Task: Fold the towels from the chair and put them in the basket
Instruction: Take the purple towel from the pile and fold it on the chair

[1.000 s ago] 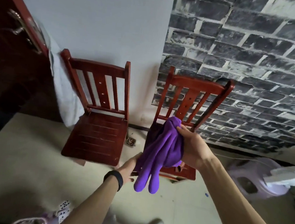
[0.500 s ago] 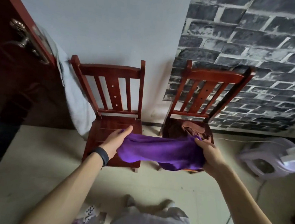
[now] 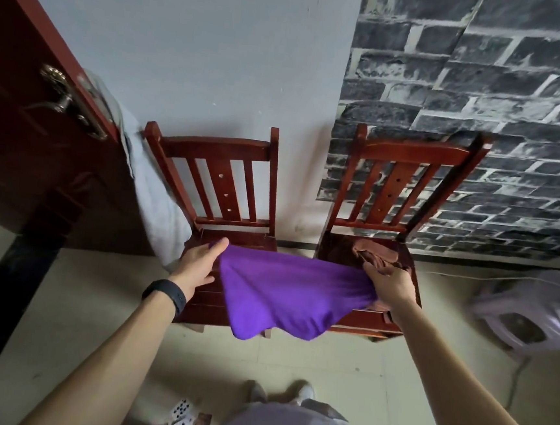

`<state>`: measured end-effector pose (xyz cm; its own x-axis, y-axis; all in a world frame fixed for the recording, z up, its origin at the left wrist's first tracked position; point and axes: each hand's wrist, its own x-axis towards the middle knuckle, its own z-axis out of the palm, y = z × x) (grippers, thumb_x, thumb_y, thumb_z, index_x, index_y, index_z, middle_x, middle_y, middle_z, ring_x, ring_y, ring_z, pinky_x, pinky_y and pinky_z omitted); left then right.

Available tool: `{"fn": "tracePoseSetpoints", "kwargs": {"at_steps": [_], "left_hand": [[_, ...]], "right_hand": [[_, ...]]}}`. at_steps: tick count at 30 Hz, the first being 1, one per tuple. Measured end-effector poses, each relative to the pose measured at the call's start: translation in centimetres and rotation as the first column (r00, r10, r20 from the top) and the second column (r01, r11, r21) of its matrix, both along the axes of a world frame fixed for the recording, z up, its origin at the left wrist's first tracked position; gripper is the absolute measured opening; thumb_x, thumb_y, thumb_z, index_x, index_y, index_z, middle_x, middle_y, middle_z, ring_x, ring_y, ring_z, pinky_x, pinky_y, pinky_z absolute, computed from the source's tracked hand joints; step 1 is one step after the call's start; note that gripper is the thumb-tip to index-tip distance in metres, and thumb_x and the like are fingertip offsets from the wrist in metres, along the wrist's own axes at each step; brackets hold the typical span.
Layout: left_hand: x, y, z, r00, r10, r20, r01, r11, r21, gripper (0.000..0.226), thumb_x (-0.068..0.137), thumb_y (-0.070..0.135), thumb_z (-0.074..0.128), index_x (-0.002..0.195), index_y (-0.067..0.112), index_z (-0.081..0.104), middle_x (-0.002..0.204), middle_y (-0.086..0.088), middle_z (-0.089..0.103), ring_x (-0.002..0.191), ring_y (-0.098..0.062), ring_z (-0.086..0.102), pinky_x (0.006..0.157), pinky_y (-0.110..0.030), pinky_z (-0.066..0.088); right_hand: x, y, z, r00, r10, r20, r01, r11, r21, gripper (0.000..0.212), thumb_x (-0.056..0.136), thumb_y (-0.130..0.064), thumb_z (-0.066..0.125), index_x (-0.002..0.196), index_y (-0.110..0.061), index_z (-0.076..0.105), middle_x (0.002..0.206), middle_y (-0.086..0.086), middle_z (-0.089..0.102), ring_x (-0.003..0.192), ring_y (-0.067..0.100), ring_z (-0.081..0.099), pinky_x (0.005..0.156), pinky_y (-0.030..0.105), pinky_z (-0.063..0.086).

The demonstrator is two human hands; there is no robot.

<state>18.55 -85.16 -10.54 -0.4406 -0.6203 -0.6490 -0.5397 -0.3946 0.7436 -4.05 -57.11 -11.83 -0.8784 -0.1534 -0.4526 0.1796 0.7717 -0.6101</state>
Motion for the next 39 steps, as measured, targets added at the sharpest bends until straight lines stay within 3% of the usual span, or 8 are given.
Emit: {"fn": "tracePoseSetpoints", "kwargs": {"at_steps": [3, 11, 16, 21, 27, 30, 34, 39], "left_hand": [[-0.6, -0.1, 1.1, 0.999, 0.000, -0.042, 0.001, 1.000, 0.012, 0.025, 0.093, 0.046, 0.059, 0.104, 0.023, 0.065, 0.103, 0.001, 0.070, 0.099, -0.018, 0.064, 0.087, -0.037, 0.047], [-0.1, -1.3, 2.6, 0.991, 0.075, -0.106, -0.104, 0.951, -0.292, 0.029, 0.087, 0.035, 0.072, 0.108, 0.015, 0.072, 0.101, 0.000, 0.072, 0.093, -0.012, 0.065, 0.083, -0.029, 0.049], [0.3, -0.4, 2.7, 0.982, 0.128, -0.136, -0.165, 0.936, -0.311, 0.025, 0.087, 0.032, 0.072, 0.106, 0.017, 0.073, 0.098, 0.002, 0.072, 0.095, -0.013, 0.065, 0.080, -0.023, 0.048], [0.5, -1.1, 3.6, 0.933, 0.281, -0.226, -0.332, 0.912, -0.239, 0.021, 0.087, 0.023, 0.073, 0.108, 0.020, 0.071, 0.098, -0.002, 0.070, 0.081, -0.009, 0.065, 0.059, -0.015, 0.052], [0.7, -1.8, 4.2, 0.915, 0.304, -0.266, -0.350, 0.926, -0.144, 0.010, 0.085, 0.009, 0.069, 0.084, 0.019, 0.068, 0.095, -0.003, 0.062, 0.090, -0.017, 0.056, 0.057, -0.016, 0.044], [1.3, -2.0, 4.0, 0.864, 0.422, -0.272, -0.457, 0.886, -0.078, 0.013, 0.080, 0.008, 0.068, 0.078, 0.021, 0.066, 0.096, -0.002, 0.063, 0.095, -0.017, 0.058, 0.070, -0.023, 0.044], [2.3, -2.1, 3.9, 0.836, 0.465, -0.290, -0.504, 0.860, -0.074, 0.029, 0.084, 0.029, 0.072, 0.110, 0.017, 0.069, 0.109, 0.001, 0.071, 0.103, -0.014, 0.063, 0.075, -0.028, 0.041], [4.4, -2.1, 3.5, 0.874, 0.406, -0.267, -0.474, 0.834, -0.282, 0.011, 0.088, 0.024, 0.071, 0.098, 0.019, 0.071, 0.098, -0.006, 0.070, 0.096, -0.020, 0.063, 0.073, -0.025, 0.046]], "right_hand": [[-0.6, -0.4, 0.3, 0.999, -0.038, 0.009, 0.039, 0.987, -0.158, 0.026, 0.094, -0.041, 0.061, 0.091, -0.018, 0.071, 0.092, 0.007, 0.069, 0.083, 0.024, 0.065, 0.078, 0.038, 0.053], [-3.4, 0.0, -1.0, 0.995, -0.081, 0.062, 0.078, 0.996, 0.045, 0.050, 0.103, -0.041, 0.043, 0.118, 0.001, 0.064, 0.105, 0.023, 0.067, 0.096, 0.037, 0.064, 0.084, 0.039, 0.048], [-3.6, -1.6, -2.0, 0.892, -0.169, 0.420, 0.338, 0.865, -0.370, 0.028, 0.088, -0.032, 0.073, 0.109, -0.014, 0.069, 0.102, 0.010, 0.071, 0.090, 0.024, 0.068, 0.081, 0.037, 0.050], [-3.9, -3.0, -0.1, 0.998, 0.042, 0.046, -0.019, 0.906, -0.422, 0.041, 0.082, 0.000, 0.069, 0.120, -0.012, 0.064, 0.098, 0.007, 0.069, 0.079, 0.018, 0.064, 0.069, 0.020, 0.049], [-4.6, -5.4, 1.6, 0.929, 0.251, -0.274, -0.304, 0.937, -0.173, 0.022, 0.095, -0.016, 0.058, 0.115, -0.022, 0.065, 0.103, 0.004, 0.072, 0.092, 0.024, 0.063, 0.078, 0.024, 0.039], [-4.6, -6.1, 1.5, 0.903, 0.287, -0.320, -0.326, 0.943, -0.074, 0.019, 0.098, -0.023, 0.055, 0.112, -0.021, 0.067, 0.107, 0.012, 0.073, 0.103, 0.034, 0.063, 0.082, 0.032, 0.043], [-4.1, -7.4, 1.3, 0.921, 0.257, -0.292, -0.306, 0.942, -0.135, 0.023, 0.098, -0.021, 0.052, 0.113, -0.020, 0.069, 0.107, 0.013, 0.073, 0.105, 0.034, 0.063, 0.082, 0.030, 0.042], [-2.6, -8.8, 2.0, 0.919, 0.243, -0.310, -0.328, 0.909, -0.258, 0.028, 0.096, -0.010, 0.052, 0.117, -0.016, 0.071, 0.112, 0.007, 0.073, 0.107, 0.026, 0.065, 0.083, 0.020, 0.039]]}}
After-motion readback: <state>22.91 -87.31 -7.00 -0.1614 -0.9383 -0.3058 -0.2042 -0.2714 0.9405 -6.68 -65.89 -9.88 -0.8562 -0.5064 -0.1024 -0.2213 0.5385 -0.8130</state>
